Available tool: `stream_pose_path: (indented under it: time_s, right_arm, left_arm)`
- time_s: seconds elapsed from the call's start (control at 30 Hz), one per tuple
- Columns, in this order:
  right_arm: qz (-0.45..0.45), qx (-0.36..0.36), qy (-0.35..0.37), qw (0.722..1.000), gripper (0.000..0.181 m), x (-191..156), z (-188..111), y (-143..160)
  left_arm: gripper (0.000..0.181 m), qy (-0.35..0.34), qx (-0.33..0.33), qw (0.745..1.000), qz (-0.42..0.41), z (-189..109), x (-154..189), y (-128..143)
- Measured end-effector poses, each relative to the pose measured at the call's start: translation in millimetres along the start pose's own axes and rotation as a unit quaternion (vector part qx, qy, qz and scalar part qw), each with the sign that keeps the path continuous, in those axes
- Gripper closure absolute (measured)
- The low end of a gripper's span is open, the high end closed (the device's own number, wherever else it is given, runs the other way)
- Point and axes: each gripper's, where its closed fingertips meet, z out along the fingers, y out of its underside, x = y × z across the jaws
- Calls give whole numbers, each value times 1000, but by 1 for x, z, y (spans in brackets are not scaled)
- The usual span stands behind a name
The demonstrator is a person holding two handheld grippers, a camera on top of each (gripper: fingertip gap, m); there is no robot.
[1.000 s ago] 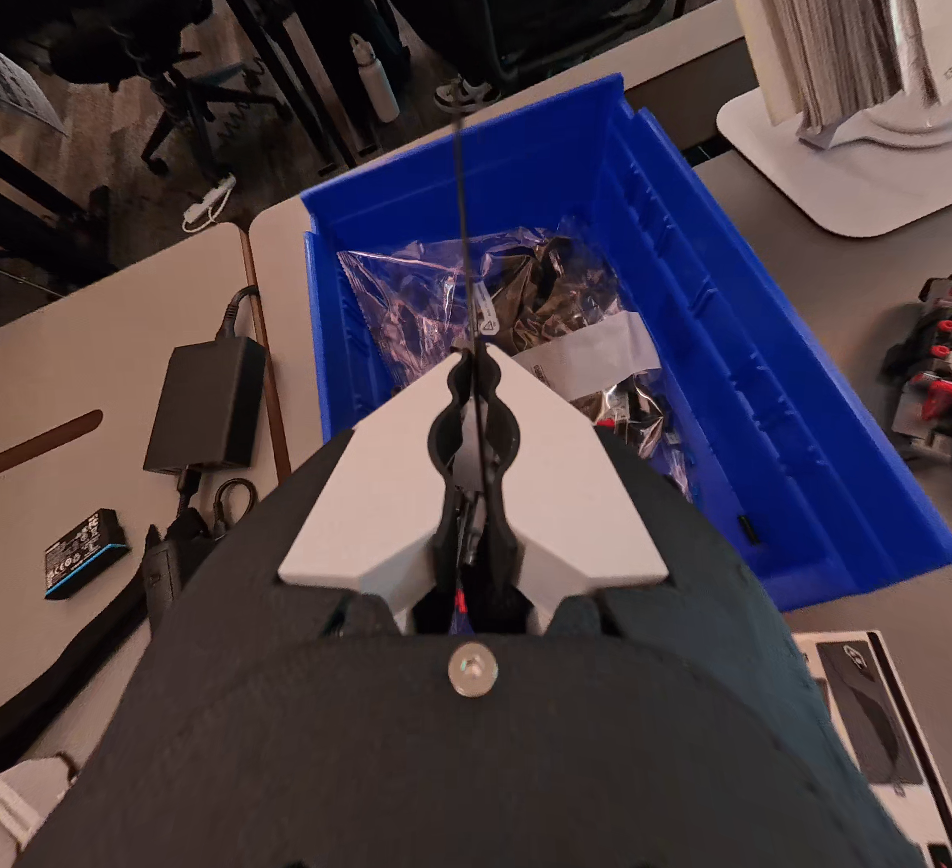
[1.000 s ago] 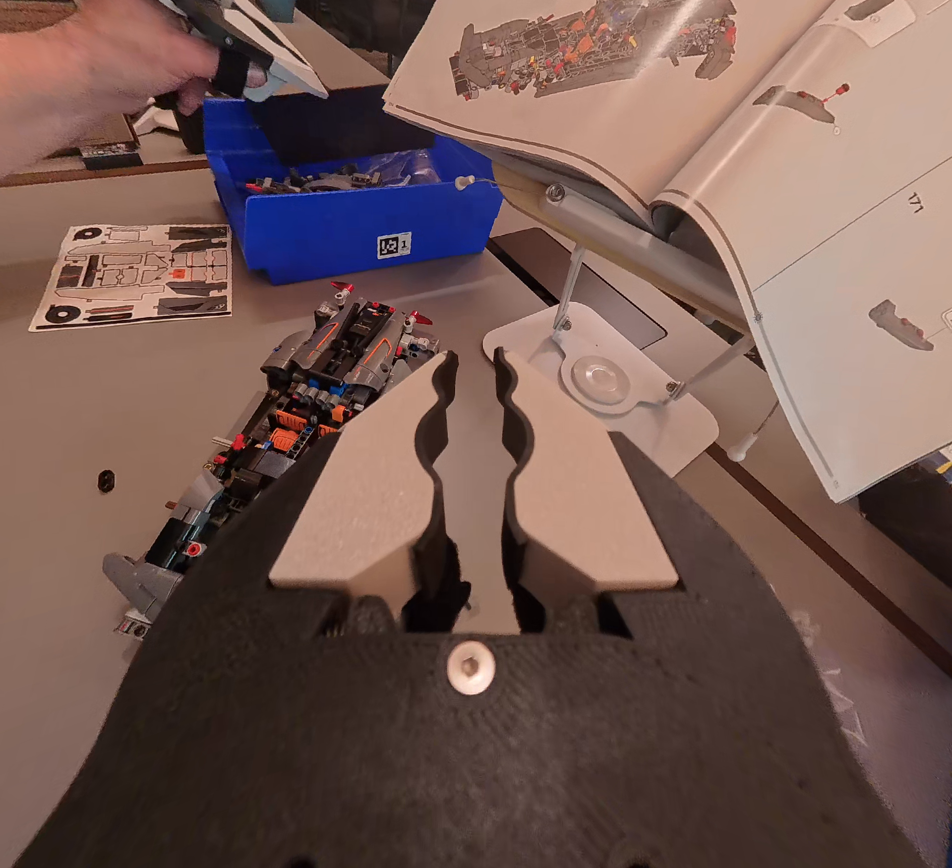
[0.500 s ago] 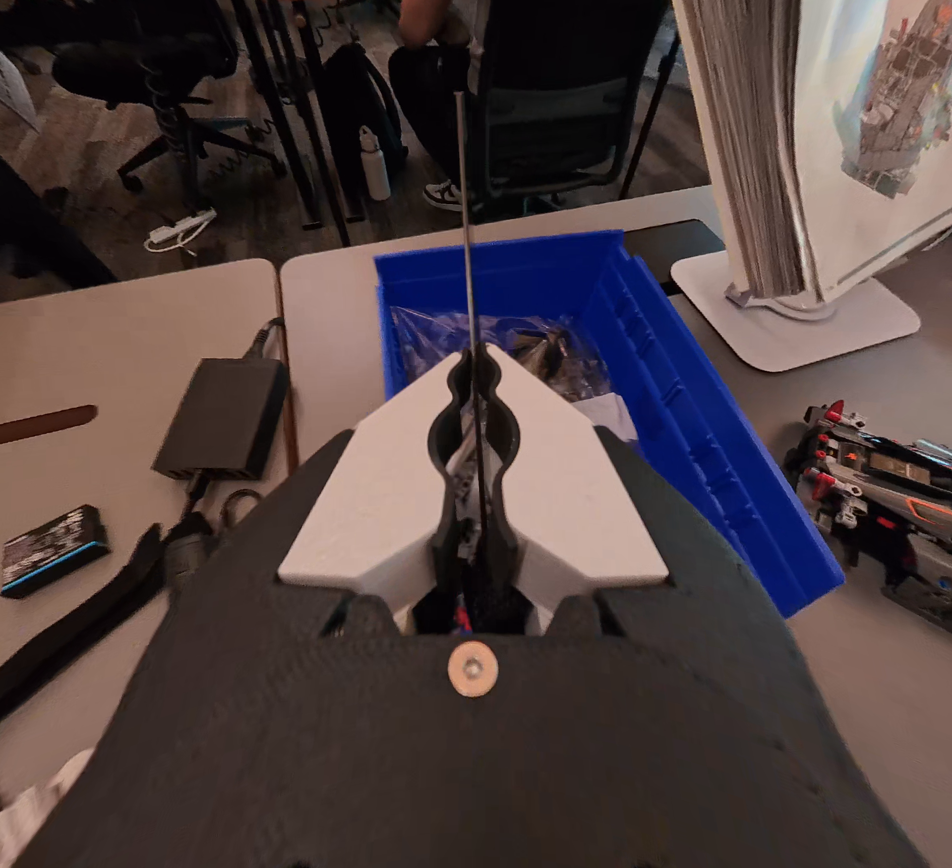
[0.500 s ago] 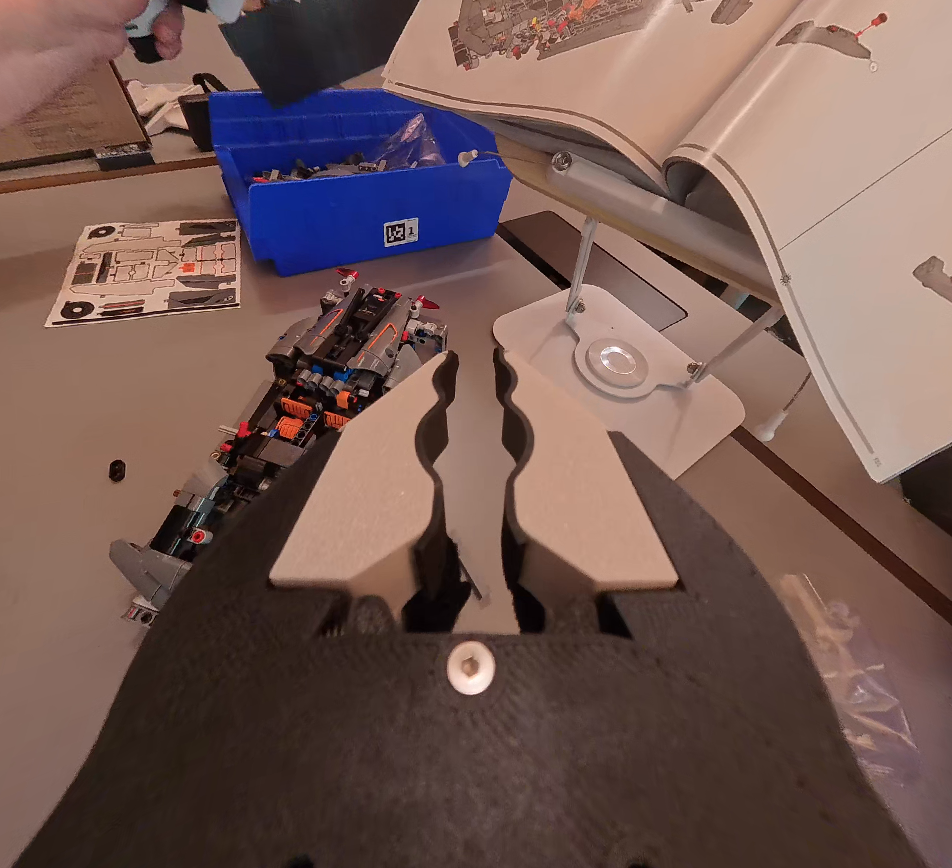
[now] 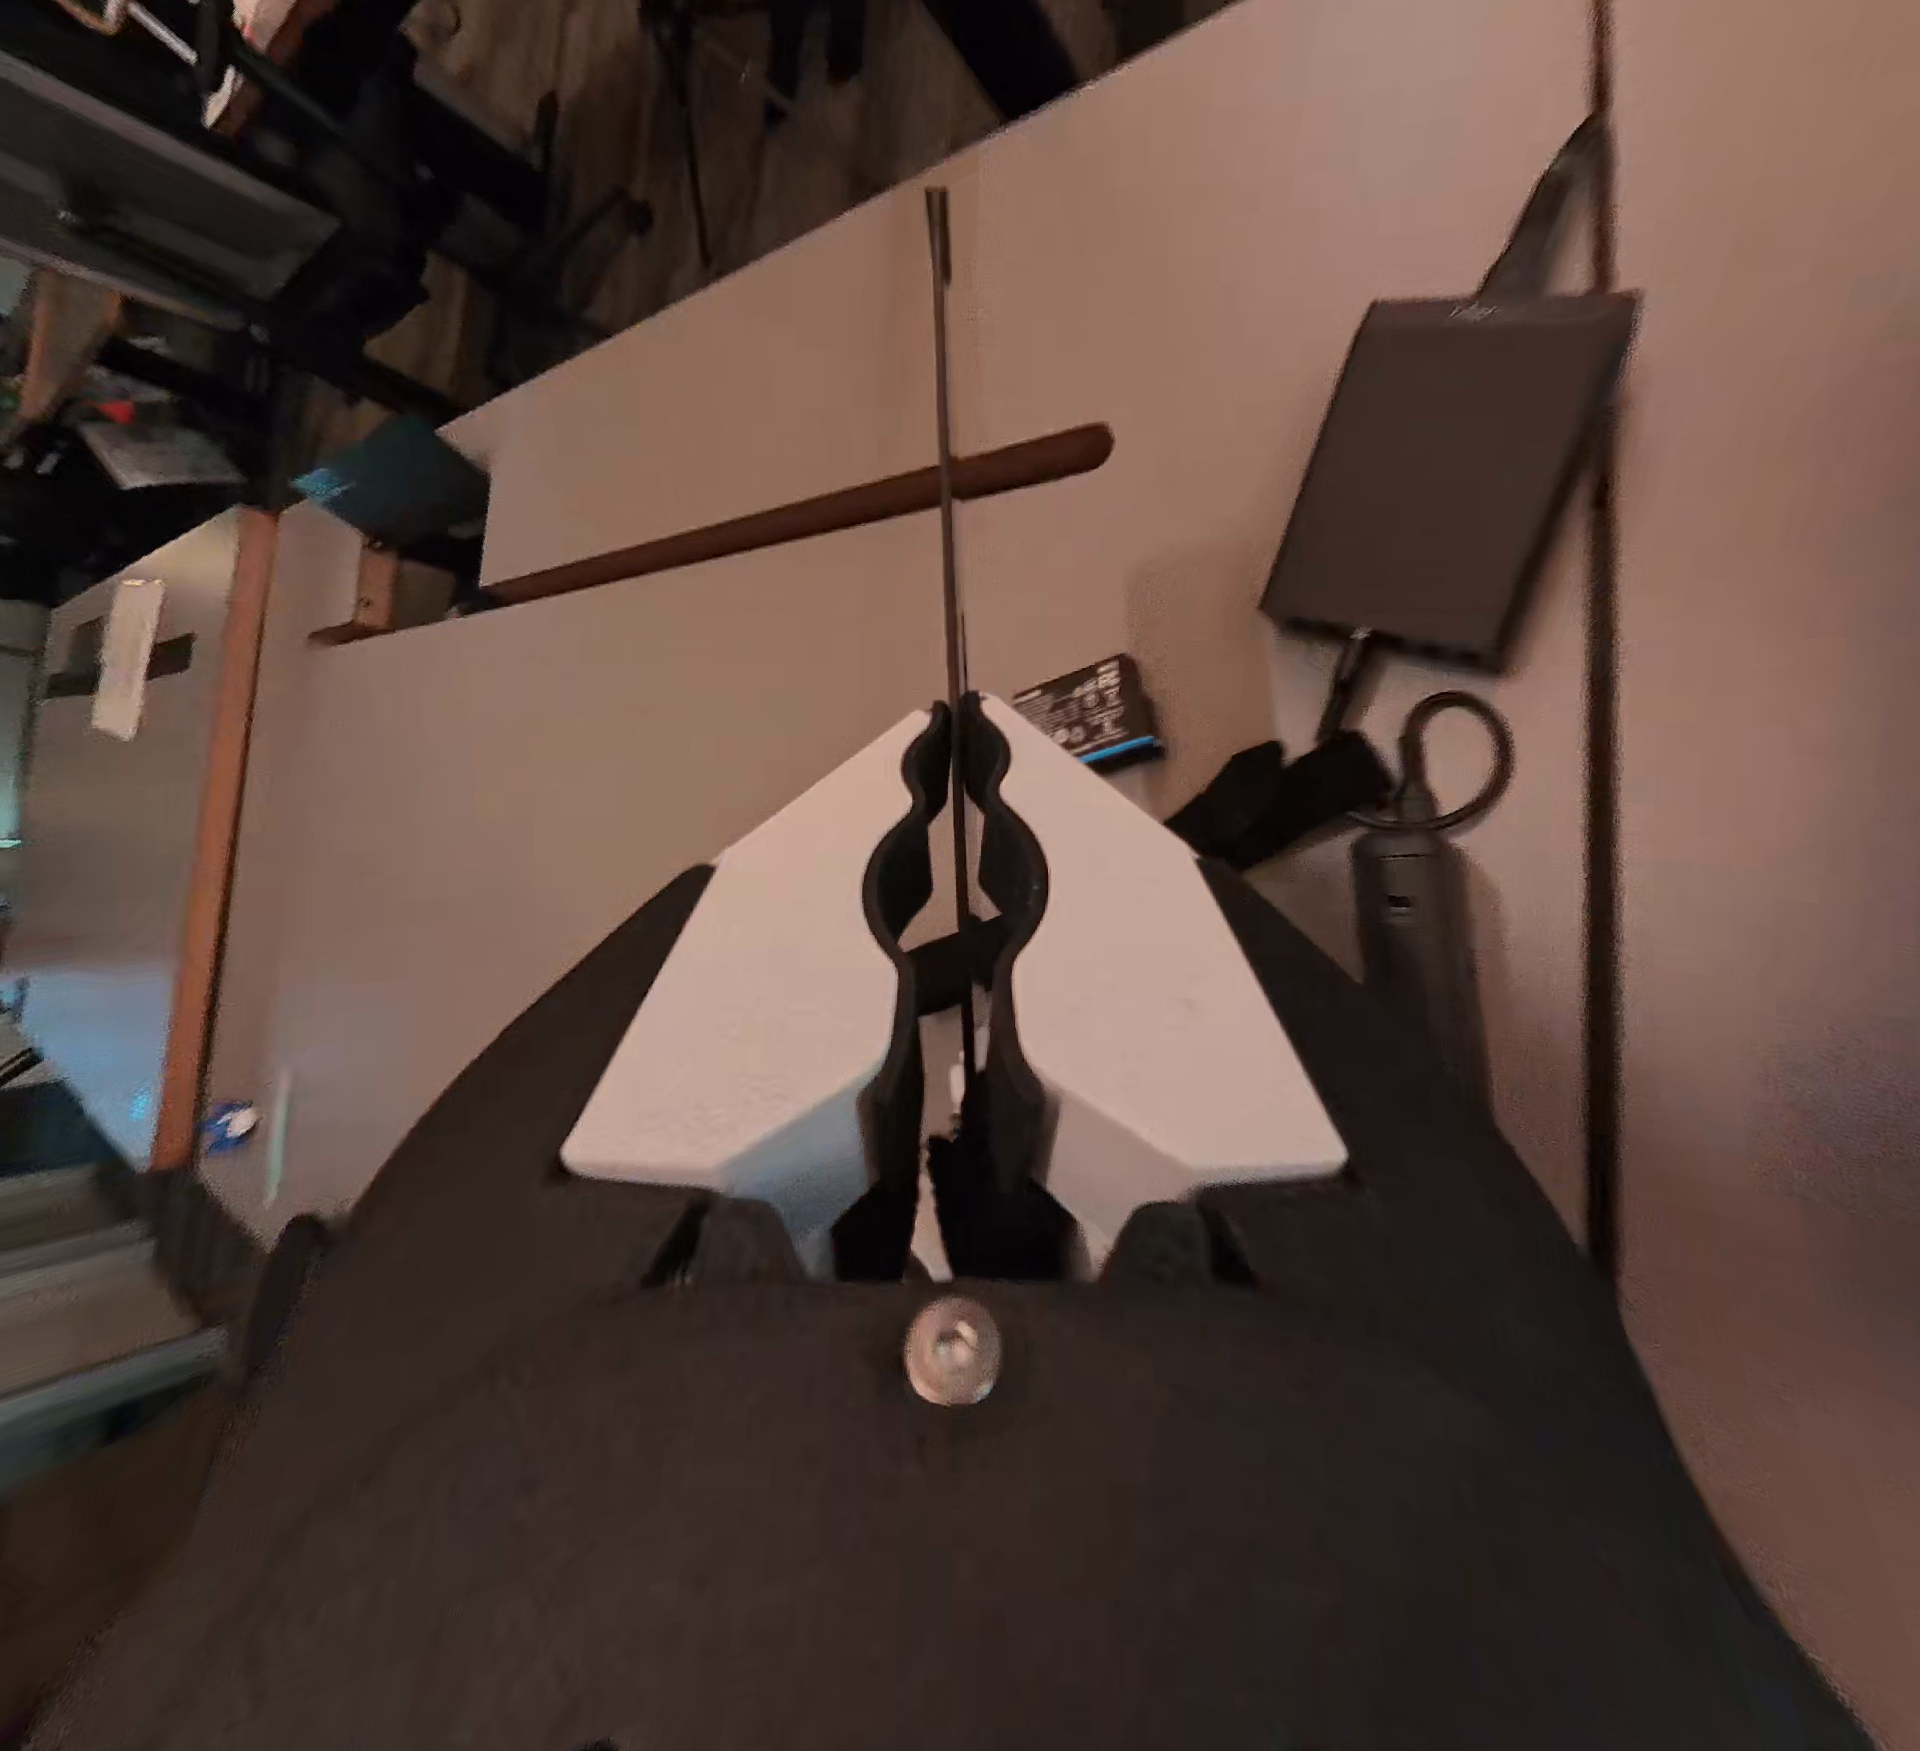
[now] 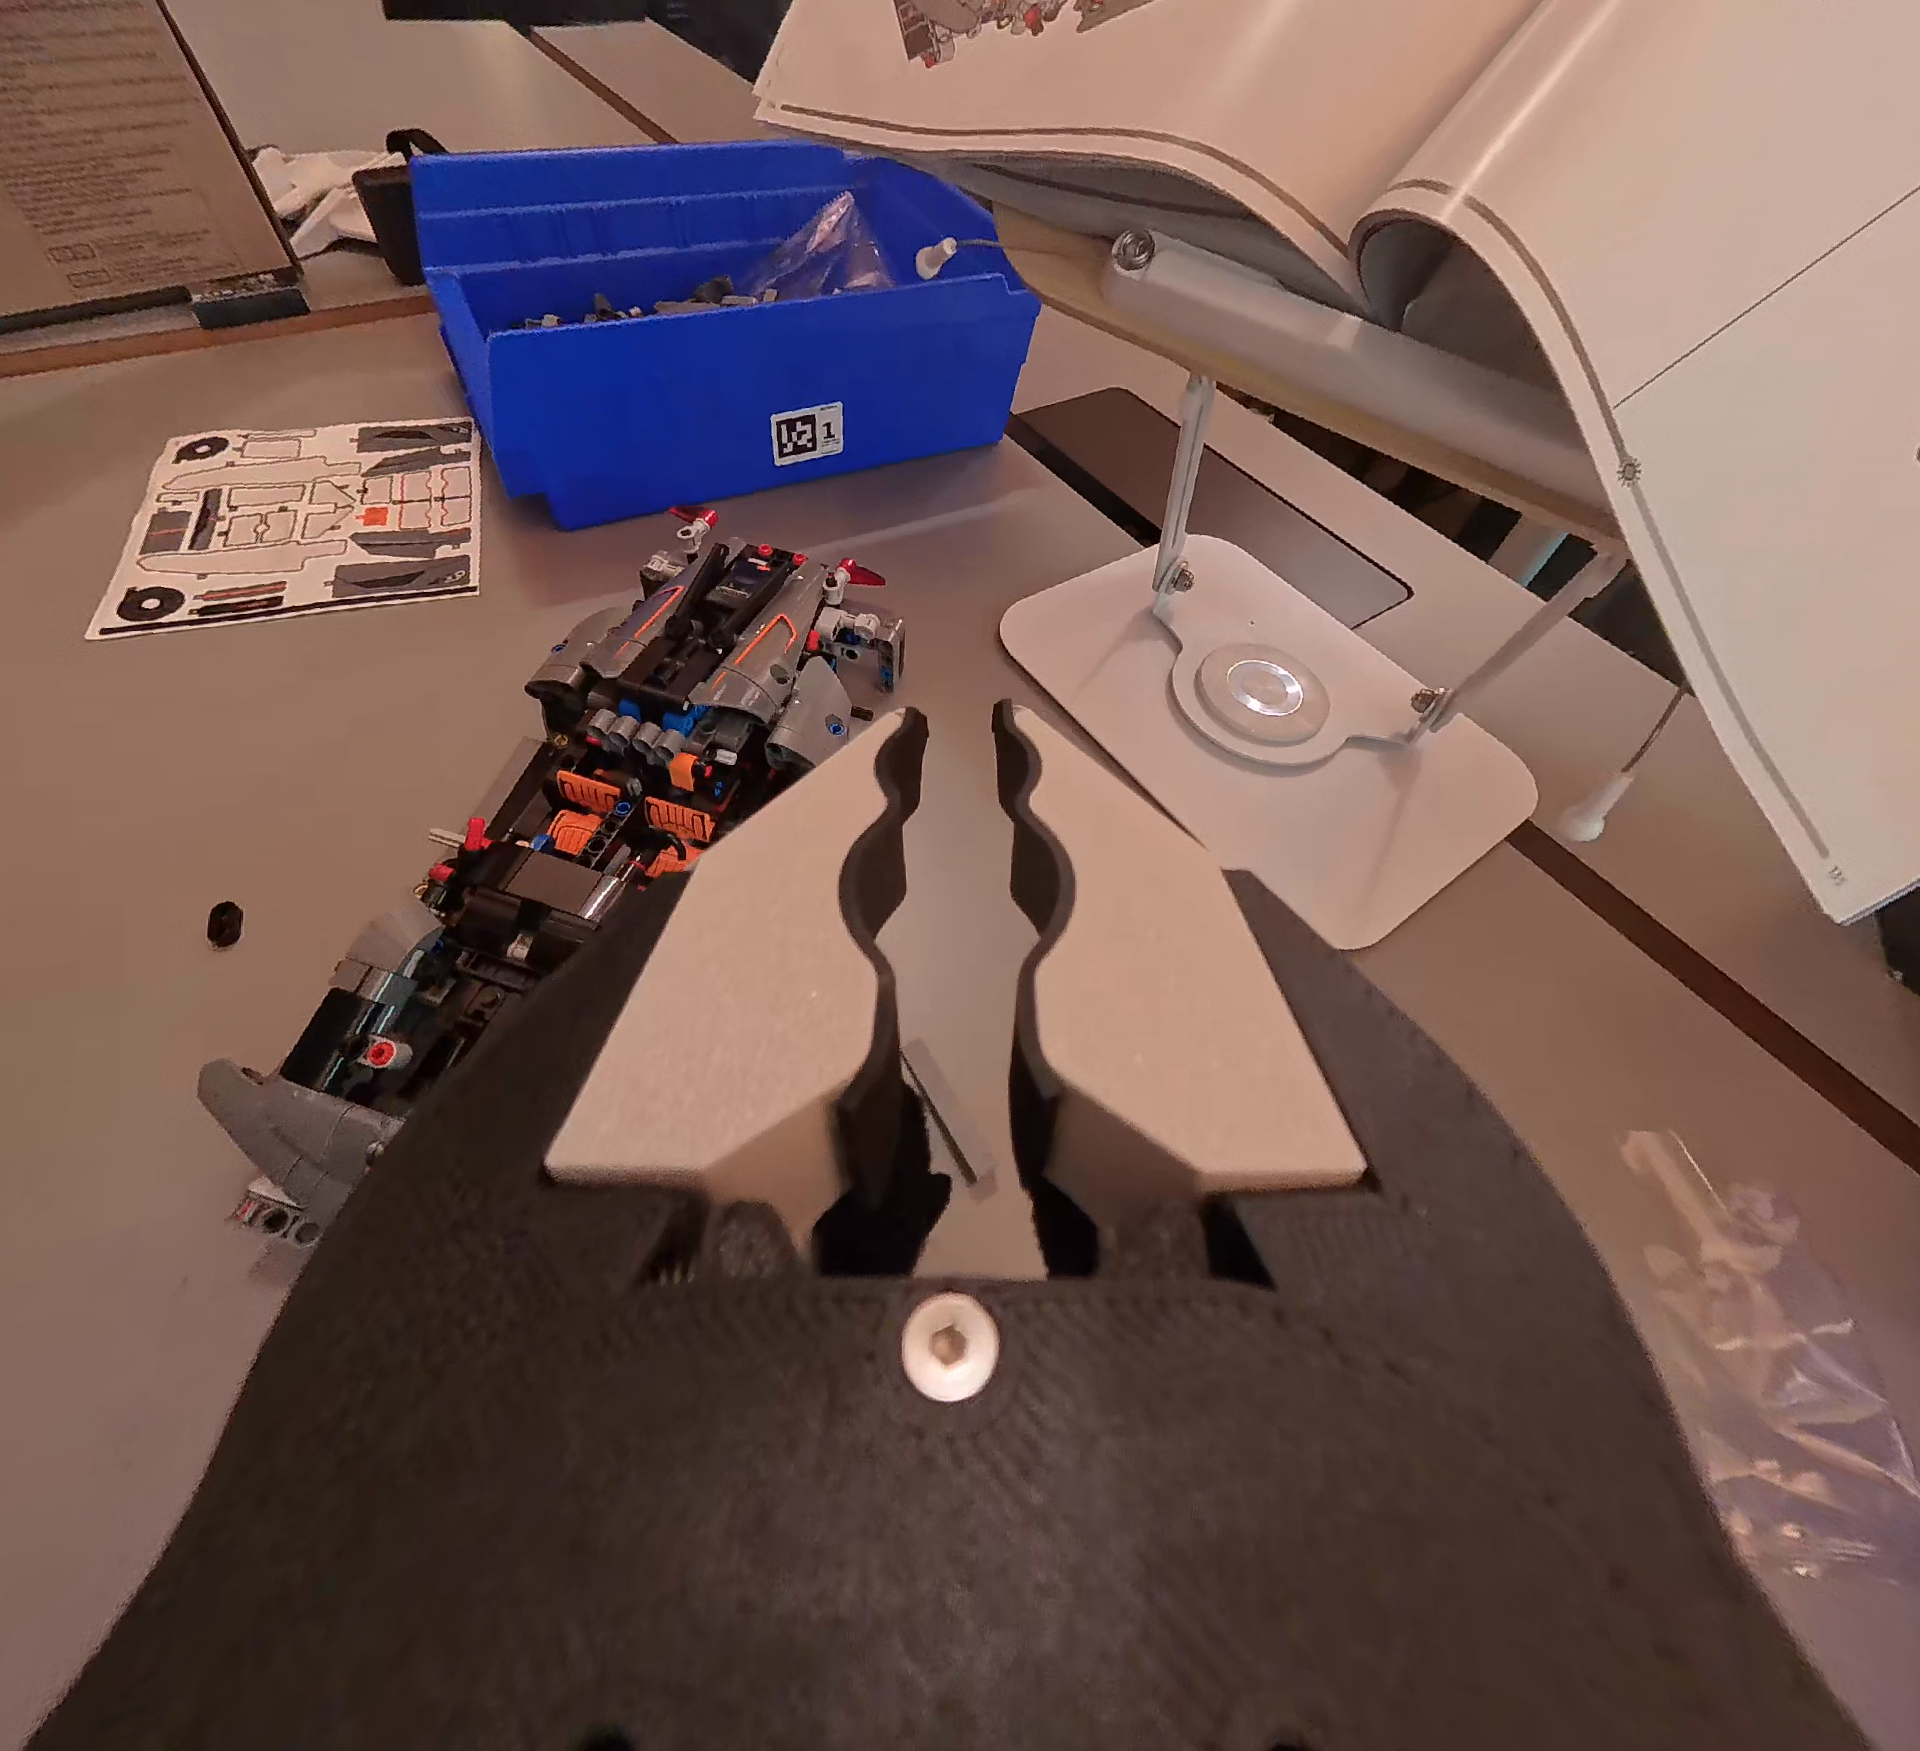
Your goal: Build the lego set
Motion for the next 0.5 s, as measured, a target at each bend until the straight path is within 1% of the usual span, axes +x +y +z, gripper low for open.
stream_pose_path:
  time_s: [0.03, 0.17, 0.2, 0.27, 0.43, 0.5]
  right_arm:
    - [0, -2, 0, 1000, 169, 0, 1, 2]
    - [2, -4, -1, 1000, 169, 1, 2, 5]
    - [3, -4, -1, 1000, 169, 1, 2, 6]
    - [3, -4, -2, 1000, 169, 2, 2, 7]
    - [7, -4, -2, 1000, 169, 3, 0, 11]
    - [8, -3, -1, 1000, 169, 4, -2, 12]
  left_arm:
    - [181, -9, -21, 1000, 10, 11, 0, 6]
    - [181, -8, -98, 994, 51, 45, 17, 33]
    - [181, -10, -116, 992, 49, 51, 20, 40]
    - [181, 8, -151, 988, 44, 60, 32, 54]
    - [180, 26, -166, 985, 42, 67, 49, 64]
    - [177, 45, -174, 983, 28, 69, 57, 70]
